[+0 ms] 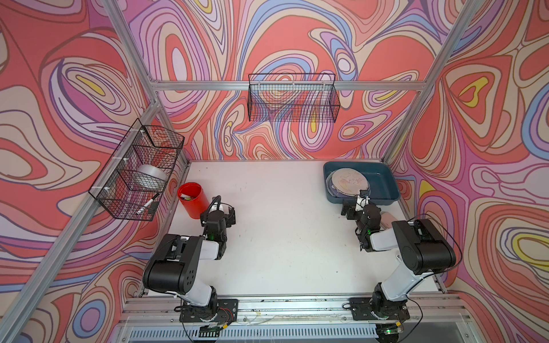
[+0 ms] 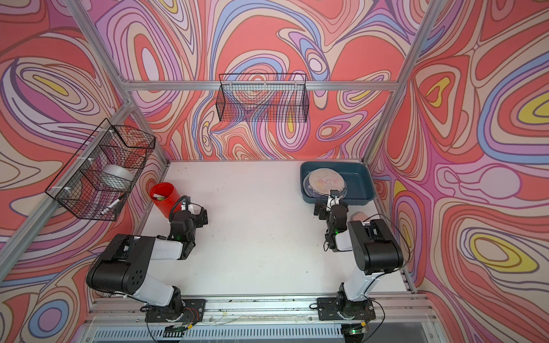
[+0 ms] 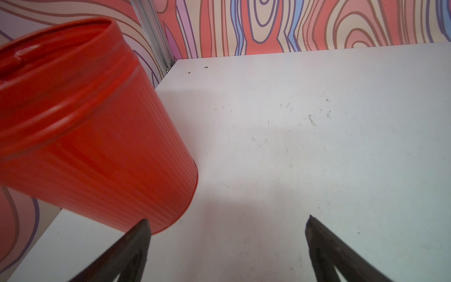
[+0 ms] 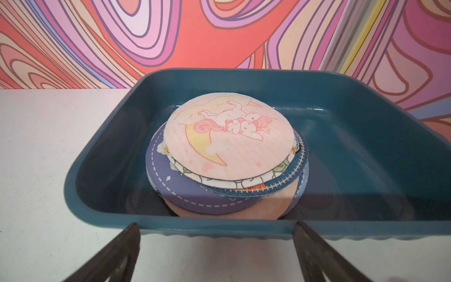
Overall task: Put the coasters into the storage box
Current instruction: Reset both arms
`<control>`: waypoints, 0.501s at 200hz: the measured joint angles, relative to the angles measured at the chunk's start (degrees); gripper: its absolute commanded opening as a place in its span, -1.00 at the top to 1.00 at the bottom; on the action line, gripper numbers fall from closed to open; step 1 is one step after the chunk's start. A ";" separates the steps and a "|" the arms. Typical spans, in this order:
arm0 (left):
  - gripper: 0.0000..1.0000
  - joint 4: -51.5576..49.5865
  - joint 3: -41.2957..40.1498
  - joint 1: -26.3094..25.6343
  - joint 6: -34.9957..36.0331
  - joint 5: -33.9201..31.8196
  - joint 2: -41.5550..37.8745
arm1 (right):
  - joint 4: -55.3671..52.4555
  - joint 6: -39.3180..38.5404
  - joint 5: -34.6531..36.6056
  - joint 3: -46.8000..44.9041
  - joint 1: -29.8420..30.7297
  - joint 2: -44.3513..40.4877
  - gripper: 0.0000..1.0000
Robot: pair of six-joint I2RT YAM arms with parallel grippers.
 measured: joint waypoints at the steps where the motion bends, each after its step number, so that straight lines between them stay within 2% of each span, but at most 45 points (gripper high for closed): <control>1: -1.00 0.00 0.00 0.02 0.00 0.00 0.00 | -0.02 0.00 0.00 0.00 0.00 0.00 -0.97; 37: -1.00 0.11 0.00 0.04 0.07 0.70 0.00 | -0.04 0.02 -0.15 0.09 -0.09 0.00 -0.97; 70: -1.00 0.50 -0.33 2.47 1.97 12.37 -0.17 | -0.26 0.15 -2.36 0.85 -1.14 0.00 -0.97; 100: -1.00 -0.35 0.15 3.37 -0.68 8.50 -0.17 | -1.16 0.96 -1.33 1.57 -1.36 0.00 -0.97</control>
